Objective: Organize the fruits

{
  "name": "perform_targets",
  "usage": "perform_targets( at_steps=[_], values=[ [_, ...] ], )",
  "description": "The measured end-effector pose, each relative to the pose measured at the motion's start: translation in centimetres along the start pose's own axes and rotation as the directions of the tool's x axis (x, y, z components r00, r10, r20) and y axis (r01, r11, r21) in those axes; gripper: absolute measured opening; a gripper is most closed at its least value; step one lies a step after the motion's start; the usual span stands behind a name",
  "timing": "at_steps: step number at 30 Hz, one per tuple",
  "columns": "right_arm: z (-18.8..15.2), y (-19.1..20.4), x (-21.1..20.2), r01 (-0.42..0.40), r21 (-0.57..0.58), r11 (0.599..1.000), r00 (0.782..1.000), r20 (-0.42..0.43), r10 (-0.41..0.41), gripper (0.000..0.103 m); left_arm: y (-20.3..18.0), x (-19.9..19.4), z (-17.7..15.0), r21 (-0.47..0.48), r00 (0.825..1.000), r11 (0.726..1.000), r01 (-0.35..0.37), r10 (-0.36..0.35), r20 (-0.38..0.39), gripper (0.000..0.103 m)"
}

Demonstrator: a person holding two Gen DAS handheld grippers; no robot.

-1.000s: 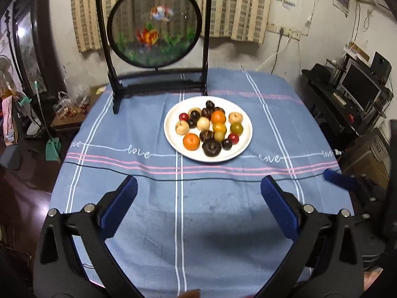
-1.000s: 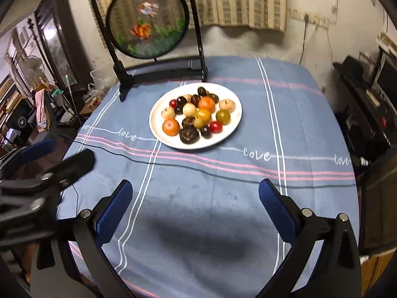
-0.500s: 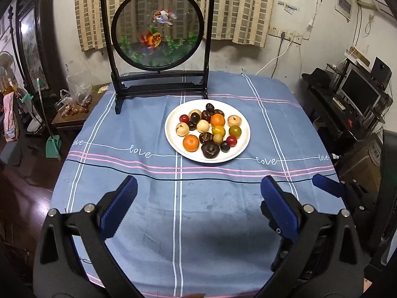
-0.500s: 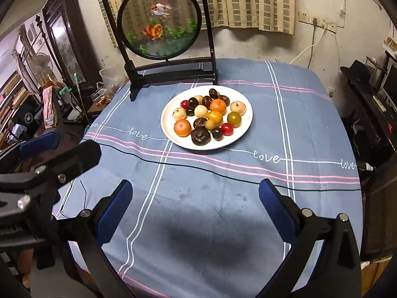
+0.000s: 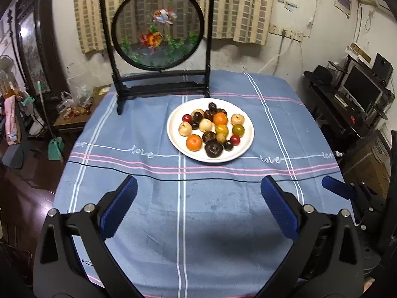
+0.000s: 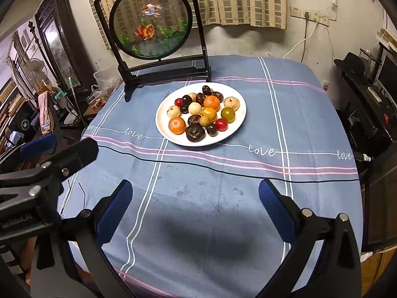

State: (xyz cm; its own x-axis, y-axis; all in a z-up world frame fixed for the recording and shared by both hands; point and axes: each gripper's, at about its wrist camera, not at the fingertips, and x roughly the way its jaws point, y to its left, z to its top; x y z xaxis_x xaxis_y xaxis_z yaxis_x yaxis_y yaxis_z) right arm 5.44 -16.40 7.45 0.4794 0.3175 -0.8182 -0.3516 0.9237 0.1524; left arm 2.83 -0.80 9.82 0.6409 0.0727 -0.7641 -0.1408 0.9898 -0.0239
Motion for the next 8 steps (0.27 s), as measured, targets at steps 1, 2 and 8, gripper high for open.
perform_targets(
  at_steps=[1, 2, 8],
  values=[
    [0.01, -0.01, -0.01, 0.0, 0.0, 1.0, 1.0, 0.001, 0.0, 0.102, 0.0, 0.09, -0.01, -0.002, 1.0, 1.0, 0.005, -0.005, -0.006, 0.101],
    [0.01, -0.02, -0.01, 0.0, -0.001, 1.0, 1.0, 0.002, 0.0, 0.102, 0.0, 0.11, -0.03, -0.003, 1.0, 1.0, 0.004, -0.004, -0.006, 0.101],
    [0.01, -0.14, 0.05, 0.0, 0.006, 1.0, 1.0, 0.001, 0.0, 0.102, -0.25, -0.07, -0.06, 0.003, 1.0, 1.0, 0.004, -0.004, -0.002, 0.101]
  ],
)
